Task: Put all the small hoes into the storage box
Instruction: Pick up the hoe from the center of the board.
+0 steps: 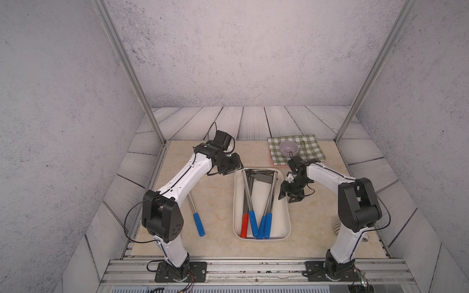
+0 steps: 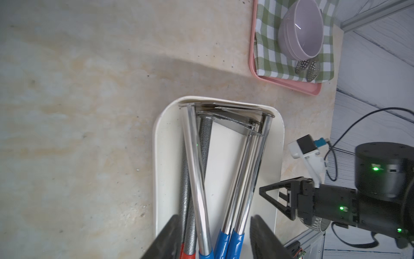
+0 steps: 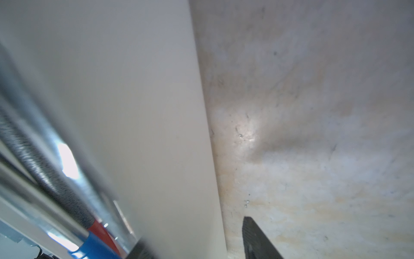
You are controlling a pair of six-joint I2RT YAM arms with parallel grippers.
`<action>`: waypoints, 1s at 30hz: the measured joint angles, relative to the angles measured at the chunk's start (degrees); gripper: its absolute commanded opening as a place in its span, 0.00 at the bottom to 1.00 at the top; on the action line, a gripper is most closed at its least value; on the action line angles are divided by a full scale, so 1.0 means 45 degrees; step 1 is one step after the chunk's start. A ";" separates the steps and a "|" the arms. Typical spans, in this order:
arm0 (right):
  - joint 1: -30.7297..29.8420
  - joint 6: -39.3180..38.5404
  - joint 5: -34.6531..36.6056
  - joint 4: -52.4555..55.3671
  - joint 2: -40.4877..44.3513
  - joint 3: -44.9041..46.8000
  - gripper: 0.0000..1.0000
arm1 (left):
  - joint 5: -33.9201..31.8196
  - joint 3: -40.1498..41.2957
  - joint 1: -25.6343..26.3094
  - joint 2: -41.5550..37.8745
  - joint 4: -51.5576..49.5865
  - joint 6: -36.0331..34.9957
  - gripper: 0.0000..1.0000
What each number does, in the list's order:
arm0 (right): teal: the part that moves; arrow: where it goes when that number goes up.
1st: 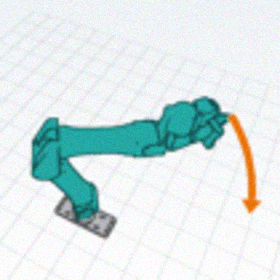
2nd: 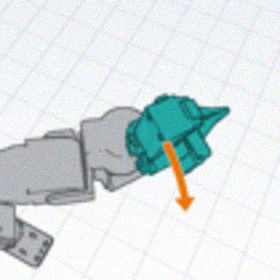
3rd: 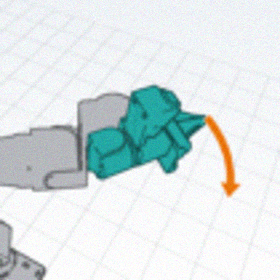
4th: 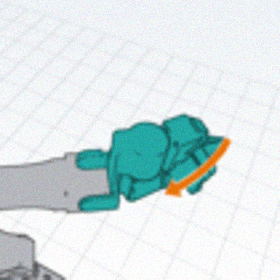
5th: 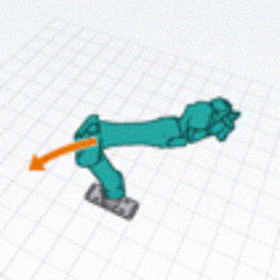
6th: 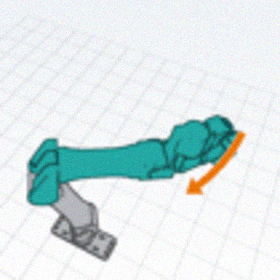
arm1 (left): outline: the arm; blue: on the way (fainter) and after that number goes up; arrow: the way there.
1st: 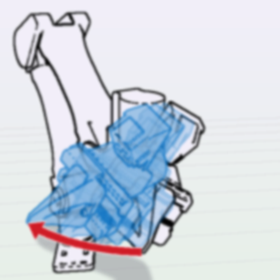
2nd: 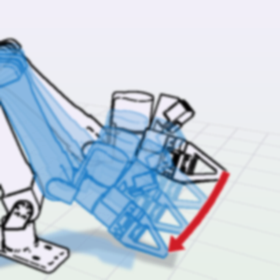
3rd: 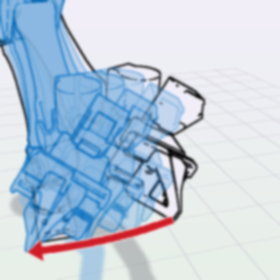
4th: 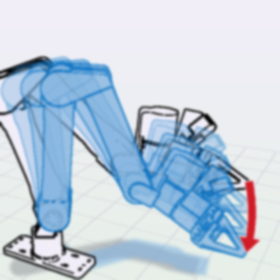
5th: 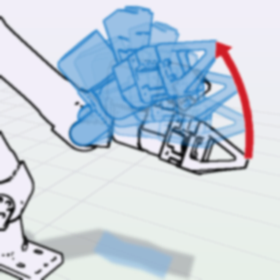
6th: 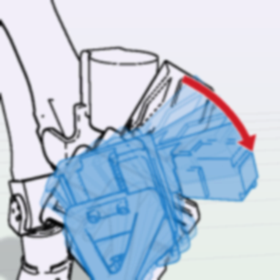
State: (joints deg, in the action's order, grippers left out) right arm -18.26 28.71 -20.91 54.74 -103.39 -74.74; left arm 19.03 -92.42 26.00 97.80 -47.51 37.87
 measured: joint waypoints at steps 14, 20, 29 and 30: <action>0.0000 0.0131 0.0665 0.1273 0.1671 -0.1647 0.65 | -0.0962 0.4099 -0.3128 -0.3570 -0.0058 -0.0831 0.50; 0.0000 0.0141 0.0913 0.1608 0.2069 -0.1651 0.64 | -0.0952 0.4527 -0.4609 -0.3745 -0.0510 -0.1579 0.54; 0.0000 0.0136 0.1234 0.1651 0.2550 -0.1549 0.65 | -0.0976 0.4813 -0.6441 -0.3288 -0.1428 -0.2511 0.55; 0.0000 0.0136 0.1258 0.1661 0.2550 -0.1525 0.65 | -0.0971 0.4813 -0.6538 -0.3089 -0.1530 -0.2594 0.55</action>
State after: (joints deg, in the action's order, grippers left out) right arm -18.26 29.32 -15.25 62.22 -91.92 -81.60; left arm 14.66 -70.76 -3.42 83.90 -54.39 26.20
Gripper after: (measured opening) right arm 0.644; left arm 0.554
